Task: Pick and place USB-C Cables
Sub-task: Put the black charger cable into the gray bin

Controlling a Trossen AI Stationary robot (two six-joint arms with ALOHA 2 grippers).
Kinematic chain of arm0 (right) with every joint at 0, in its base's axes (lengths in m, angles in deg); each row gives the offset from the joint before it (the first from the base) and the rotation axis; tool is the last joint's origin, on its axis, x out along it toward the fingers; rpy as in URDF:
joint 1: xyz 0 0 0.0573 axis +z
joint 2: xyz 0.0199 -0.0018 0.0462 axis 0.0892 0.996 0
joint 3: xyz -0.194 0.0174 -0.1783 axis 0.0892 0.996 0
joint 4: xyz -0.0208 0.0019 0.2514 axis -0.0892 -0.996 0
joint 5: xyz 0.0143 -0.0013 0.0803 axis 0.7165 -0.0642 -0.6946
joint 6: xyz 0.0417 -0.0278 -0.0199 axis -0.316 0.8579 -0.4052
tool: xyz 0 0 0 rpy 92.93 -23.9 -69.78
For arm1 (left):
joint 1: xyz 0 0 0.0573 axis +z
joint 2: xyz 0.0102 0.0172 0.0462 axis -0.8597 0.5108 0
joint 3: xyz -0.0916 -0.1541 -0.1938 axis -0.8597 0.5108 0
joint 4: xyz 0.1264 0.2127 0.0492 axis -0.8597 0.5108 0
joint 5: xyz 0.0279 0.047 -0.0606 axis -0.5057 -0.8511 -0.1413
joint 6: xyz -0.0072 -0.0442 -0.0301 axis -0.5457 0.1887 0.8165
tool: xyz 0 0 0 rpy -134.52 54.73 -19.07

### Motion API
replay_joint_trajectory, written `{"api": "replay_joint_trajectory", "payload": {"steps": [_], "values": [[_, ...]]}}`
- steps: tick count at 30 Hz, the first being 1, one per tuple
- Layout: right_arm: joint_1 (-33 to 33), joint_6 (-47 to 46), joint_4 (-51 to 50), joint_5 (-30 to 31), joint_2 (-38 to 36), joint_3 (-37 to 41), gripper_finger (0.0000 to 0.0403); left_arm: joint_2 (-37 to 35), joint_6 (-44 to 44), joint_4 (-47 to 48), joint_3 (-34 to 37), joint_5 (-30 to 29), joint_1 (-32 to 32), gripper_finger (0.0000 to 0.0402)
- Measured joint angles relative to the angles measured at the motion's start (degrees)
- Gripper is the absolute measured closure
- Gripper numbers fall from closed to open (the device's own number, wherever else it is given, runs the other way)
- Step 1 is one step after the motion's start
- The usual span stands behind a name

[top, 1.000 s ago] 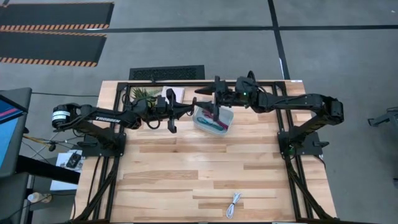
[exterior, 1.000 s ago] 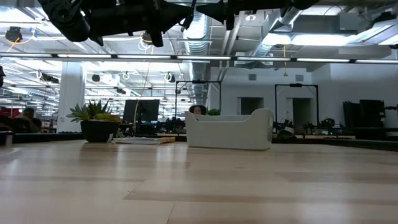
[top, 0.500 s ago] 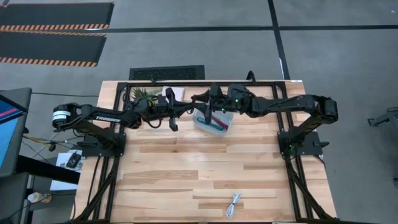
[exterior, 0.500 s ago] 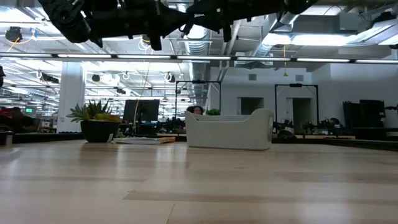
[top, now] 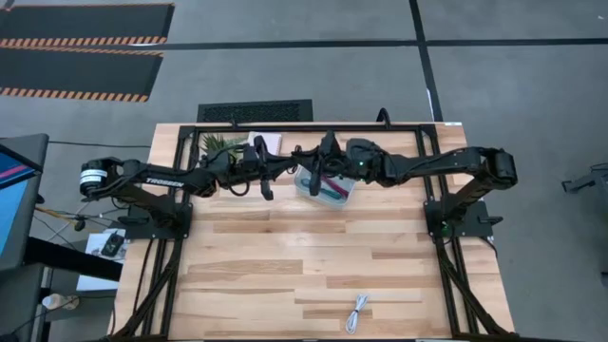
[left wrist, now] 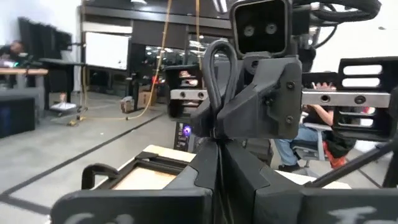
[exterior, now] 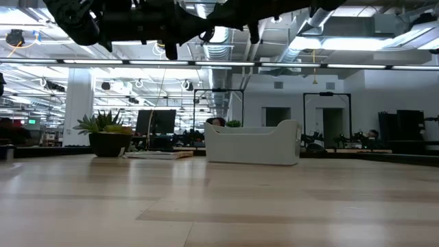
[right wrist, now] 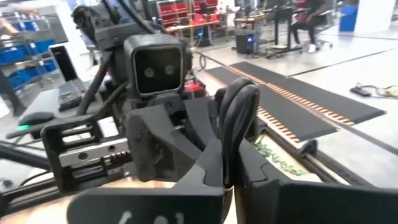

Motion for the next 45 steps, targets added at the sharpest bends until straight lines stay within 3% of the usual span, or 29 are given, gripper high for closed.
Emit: {"api": "replay_joint_trajectory", "payload": {"steps": [4, 9, 16, 23, 28, 38, 45], "values": [[-0.3, -0.2, -2.1, 1.2, -3.2, -0.7, 0.0391, -0.2, 3.2, 1.8, 0.2, 0.5, -0.1, 0.0360], [0.0, 0.3, -5.5, 5.0, -7.2, -1.3, 0.0391, -1.2, 4.9, 7.4, 0.3, 1.5, -1.9, 0.0285], [0.6, -2.6, -28.1, 12.8, -13.3, -1.2, 0.0391, -1.5, 7.8, 23.3, 0.3, -0.4, -3.4, 0.0212], [0.6, -7.2, -42.5, 13.0, -18.8, -1.2, 0.0392, -8.2, 9.6, 37.9, -3.3, 0.3, -4.1, 0.0214], [0.6, -12.3, -49.5, 13.0, -18.5, -1.1, 0.0392, -15.5, 9.1, 42.1, -4.2, -2.4, -6.4, 0.0226], [-0.6, -15.3, -51.8, 8.9, -4.8, -1.1, 0.0392, -25.1, 10.9, 54.5, -4.1, -7.9, -9.3, 0.0230], [-0.4, -17.8, -51.7, 5.8, 2.8, -1.2, 0.0388, -27.1, 13.9, 61.9, -4.1, -10.3, -9.3, 0.0231]]}}
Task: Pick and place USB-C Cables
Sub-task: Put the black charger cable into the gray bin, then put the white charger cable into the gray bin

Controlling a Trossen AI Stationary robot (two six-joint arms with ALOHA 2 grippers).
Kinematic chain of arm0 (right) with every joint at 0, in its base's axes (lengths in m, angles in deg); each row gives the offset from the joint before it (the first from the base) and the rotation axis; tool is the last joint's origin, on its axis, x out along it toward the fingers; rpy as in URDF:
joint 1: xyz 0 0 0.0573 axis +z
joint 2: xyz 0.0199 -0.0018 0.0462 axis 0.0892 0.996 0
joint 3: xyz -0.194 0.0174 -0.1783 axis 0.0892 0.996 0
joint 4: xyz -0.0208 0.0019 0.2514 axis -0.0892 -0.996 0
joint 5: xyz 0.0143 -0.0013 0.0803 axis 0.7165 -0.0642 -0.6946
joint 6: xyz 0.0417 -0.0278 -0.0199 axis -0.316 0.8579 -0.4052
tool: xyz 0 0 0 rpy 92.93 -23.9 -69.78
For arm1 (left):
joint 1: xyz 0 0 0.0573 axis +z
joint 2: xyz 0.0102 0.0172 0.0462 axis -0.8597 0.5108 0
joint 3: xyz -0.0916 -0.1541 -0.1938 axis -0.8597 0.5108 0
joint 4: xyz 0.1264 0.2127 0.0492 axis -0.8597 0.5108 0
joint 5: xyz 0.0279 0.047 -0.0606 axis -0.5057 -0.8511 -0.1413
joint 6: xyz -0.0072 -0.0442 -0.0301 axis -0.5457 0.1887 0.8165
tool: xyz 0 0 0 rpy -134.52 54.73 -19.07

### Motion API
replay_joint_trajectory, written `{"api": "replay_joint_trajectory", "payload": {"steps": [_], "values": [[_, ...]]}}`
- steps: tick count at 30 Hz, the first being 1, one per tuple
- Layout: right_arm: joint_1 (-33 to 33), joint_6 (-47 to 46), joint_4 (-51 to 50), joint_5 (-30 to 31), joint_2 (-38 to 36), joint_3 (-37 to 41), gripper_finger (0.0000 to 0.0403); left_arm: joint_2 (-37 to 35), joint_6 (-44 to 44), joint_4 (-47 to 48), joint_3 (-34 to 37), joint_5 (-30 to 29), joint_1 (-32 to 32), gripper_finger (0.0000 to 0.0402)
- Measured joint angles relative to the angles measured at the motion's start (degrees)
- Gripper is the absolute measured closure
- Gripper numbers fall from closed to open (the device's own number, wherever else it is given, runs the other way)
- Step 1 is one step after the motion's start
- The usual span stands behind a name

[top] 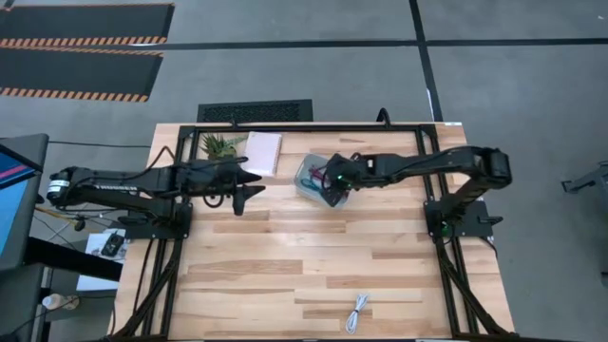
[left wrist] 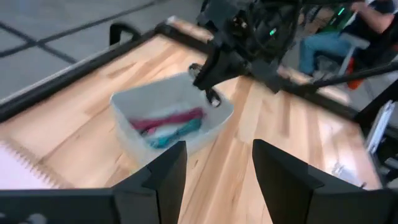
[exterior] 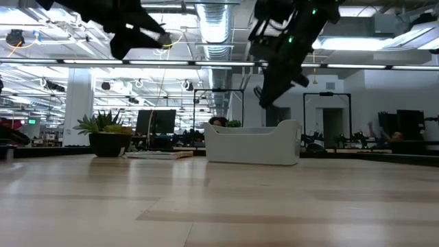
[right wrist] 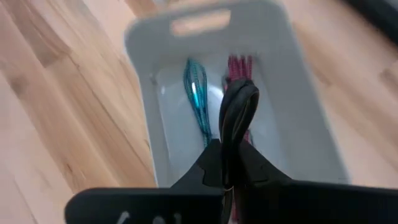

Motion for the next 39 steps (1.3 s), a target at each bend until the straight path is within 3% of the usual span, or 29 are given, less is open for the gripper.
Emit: {"api": "replay_joint_trajectory", "payload": {"steps": [5, 24, 30, 39], "values": [[-0.2, -1.4, 2.2, -3.0, 4.3, 0.0, 0.0375, 0.9, 0.7, 2.1, 0.0, -0.9, 0.0, 0.0231], [-3.5, 0.4, 8.2, -4.1, 12.8, 0.0, 0.0230, 1.7, -2.0, 3.0, 0.0, -4.7, 0.0, 0.0231], [-4.0, 1.2, 6.8, -4.2, 12.1, -1.6, 0.0190, 1.7, -1.9, 4.1, 0.0, -4.8, 0.0, 0.0231], [-3.9, 9.3, 2.2, -8.1, 3.9, -10.4, 0.0199, 1.7, 2.7, 5.5, 0.0, -6.0, -0.1, 0.0231]]}}
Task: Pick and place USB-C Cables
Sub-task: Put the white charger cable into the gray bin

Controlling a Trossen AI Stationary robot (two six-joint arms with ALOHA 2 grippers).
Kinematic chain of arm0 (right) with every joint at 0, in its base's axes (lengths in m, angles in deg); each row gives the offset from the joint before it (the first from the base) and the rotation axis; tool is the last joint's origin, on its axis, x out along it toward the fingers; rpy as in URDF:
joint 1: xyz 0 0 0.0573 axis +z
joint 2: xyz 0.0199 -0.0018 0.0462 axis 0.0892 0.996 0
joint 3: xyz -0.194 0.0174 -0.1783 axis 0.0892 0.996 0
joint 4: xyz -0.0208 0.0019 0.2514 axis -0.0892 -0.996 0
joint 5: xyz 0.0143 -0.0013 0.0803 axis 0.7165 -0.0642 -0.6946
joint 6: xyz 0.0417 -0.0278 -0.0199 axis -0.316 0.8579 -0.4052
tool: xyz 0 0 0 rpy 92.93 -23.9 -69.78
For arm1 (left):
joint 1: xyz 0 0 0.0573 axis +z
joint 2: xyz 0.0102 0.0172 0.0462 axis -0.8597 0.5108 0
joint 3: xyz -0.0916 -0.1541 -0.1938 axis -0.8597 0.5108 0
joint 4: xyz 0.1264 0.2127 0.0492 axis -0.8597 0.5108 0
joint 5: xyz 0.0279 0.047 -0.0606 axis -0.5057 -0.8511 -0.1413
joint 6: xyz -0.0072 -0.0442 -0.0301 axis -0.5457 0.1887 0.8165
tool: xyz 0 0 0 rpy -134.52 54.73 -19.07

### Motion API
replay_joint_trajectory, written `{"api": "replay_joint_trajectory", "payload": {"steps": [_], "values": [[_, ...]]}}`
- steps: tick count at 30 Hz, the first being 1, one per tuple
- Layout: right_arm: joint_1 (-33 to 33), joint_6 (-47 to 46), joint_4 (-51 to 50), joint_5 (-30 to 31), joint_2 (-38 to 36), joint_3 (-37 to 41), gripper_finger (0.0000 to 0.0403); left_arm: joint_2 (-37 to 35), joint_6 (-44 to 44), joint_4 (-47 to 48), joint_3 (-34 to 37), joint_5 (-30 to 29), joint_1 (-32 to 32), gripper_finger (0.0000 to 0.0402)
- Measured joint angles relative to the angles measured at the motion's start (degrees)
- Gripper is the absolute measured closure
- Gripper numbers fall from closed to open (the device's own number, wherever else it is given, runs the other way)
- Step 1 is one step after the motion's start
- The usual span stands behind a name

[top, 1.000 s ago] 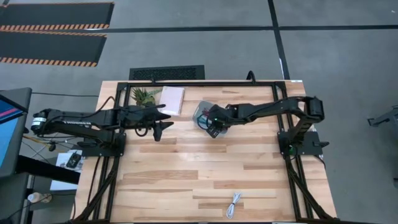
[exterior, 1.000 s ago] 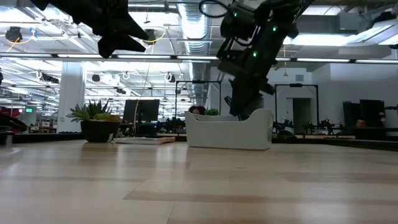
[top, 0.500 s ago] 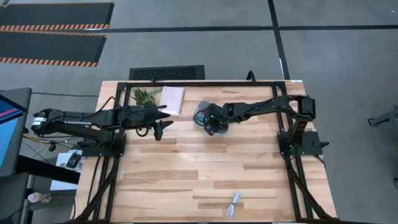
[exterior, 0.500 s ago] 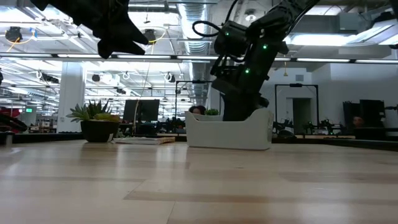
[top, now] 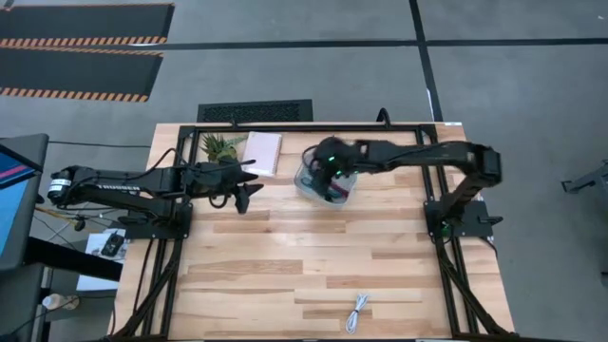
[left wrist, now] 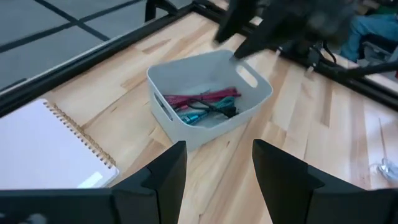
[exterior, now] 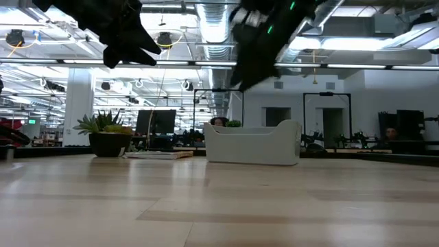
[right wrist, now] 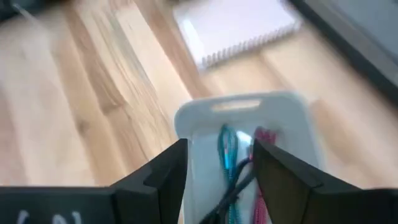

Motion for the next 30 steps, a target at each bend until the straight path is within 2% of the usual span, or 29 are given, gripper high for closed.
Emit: {"api": "replay_joint_trajectory", "payload": {"steps": [3, 11, 16, 23, 30], "values": [[0.2, 0.9, -1.2, -1.3, -6.2, -2.2, 0.0204, 0.0, 1.0, -0.5, 0.0, -0.9, -0.1, 0.0231], [0.7, 1.3, -0.9, -0.2, -25.1, -3.2, 0.0206, 1.2, 1.8, -5.6, 0.0, -0.5, -3.3, 0.0231], [0.9, 3.2, -2.7, 0.0, -33.4, -3.2, 0.0211, 3.4, 4.1, -8.4, 0.0, -2.5, -6.4, 0.0231], [0.9, 0.6, -6.3, -0.2, -39.1, -3.2, 0.0216, 7.8, 4.4, -11.9, 0.0, -4.9, -10.0, 0.0231], [2.9, -1.1, -6.2, -0.5, -40.1, -3.1, 0.0219, 8.2, 2.1, -14.6, 0.0, -4.4, -13.0, 0.0231]]}}
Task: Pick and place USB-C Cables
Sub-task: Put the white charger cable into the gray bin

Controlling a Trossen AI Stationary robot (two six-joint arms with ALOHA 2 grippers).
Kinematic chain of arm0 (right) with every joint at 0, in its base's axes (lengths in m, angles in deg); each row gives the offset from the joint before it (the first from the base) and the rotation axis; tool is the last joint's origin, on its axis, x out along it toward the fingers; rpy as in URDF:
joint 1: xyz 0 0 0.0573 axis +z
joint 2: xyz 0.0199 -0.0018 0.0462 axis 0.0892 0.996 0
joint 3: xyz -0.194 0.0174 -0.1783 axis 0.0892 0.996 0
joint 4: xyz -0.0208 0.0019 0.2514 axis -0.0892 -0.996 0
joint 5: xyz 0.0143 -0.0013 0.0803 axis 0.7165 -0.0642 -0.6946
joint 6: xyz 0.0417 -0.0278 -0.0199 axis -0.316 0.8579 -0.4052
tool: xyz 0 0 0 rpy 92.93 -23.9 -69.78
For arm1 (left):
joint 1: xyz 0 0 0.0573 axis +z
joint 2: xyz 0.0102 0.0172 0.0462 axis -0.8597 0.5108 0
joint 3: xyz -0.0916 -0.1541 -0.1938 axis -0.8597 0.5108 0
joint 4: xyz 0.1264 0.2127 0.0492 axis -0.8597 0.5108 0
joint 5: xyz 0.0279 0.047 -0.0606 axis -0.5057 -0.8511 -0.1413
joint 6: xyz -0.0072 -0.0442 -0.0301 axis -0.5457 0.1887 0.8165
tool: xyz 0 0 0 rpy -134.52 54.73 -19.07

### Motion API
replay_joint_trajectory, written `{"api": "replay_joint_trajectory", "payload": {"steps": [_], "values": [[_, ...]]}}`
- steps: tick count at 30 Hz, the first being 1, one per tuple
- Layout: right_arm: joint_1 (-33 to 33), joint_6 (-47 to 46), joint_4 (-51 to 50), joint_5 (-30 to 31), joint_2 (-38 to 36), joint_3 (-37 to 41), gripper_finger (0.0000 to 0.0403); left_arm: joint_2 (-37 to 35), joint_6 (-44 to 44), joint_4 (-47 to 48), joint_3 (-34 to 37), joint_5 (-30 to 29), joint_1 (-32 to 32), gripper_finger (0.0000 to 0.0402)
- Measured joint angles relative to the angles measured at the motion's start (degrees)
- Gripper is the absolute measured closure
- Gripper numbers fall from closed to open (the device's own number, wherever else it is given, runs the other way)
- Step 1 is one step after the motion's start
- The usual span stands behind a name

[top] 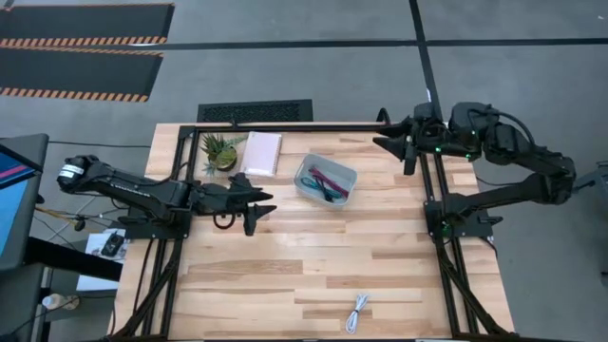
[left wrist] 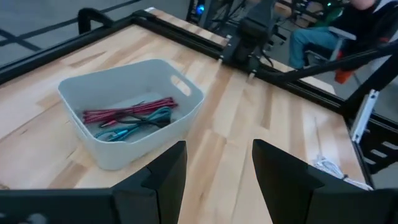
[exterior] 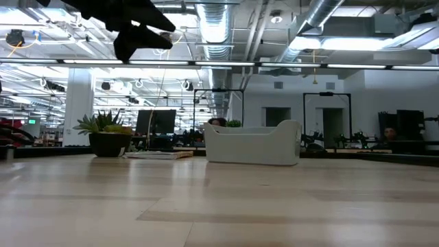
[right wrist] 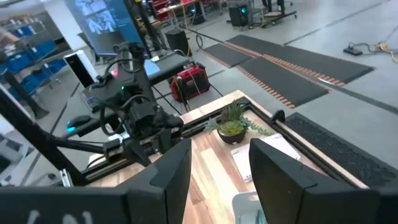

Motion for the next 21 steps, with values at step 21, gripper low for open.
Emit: {"api": "replay_joint_trajectory", "payload": {"steps": [21], "values": [[0.7, -3.1, -16.0, -0.1, 4.8, 0.0, 0.0219, -8.6, -3.0, 1.5, 0.0, 2.0, -1.0, 0.0231]]}}
